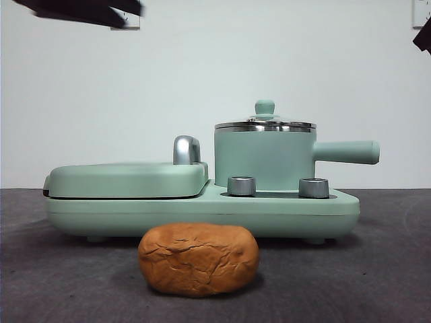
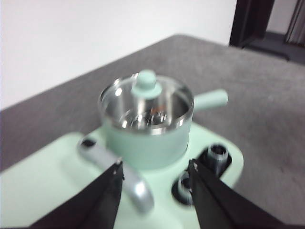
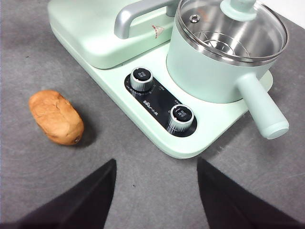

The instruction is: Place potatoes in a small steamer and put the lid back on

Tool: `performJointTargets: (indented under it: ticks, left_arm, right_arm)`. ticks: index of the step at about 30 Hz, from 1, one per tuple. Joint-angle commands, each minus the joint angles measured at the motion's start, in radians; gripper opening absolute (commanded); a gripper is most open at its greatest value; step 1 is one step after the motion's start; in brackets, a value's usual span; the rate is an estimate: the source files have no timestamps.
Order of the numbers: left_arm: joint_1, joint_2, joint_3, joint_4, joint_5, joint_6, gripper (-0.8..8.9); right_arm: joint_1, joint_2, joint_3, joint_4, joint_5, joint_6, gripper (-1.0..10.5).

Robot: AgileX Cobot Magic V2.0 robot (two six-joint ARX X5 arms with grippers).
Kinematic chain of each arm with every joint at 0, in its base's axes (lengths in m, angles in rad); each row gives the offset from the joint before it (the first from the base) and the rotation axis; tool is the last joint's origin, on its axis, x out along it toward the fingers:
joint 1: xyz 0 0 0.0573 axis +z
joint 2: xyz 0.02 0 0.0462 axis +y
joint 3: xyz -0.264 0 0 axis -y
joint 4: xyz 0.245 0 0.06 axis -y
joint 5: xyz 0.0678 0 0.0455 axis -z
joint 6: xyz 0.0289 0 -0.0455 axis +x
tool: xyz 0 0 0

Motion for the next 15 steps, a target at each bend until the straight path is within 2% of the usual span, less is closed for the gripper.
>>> performJointTargets:
  ticks: [1,5,15]
  left_arm:
    - [-0.023,0.105,0.021,0.144,-0.002,-0.022,2.22]
    - [-0.049,0.259,0.065,0.248,-0.011,-0.023,2.23]
    - [-0.108,0.619,0.33,0.258,-0.025,-0.022,2.23]
  right_arm:
    - [0.005,0.003,0.016,0.007,-0.002,0.018,2.7]
    - [0.005,0.003,0.016,0.007,-0.002,0.019,2.7]
    - [0.005,0.004,0.016,0.007,-0.002,0.019,2.7]
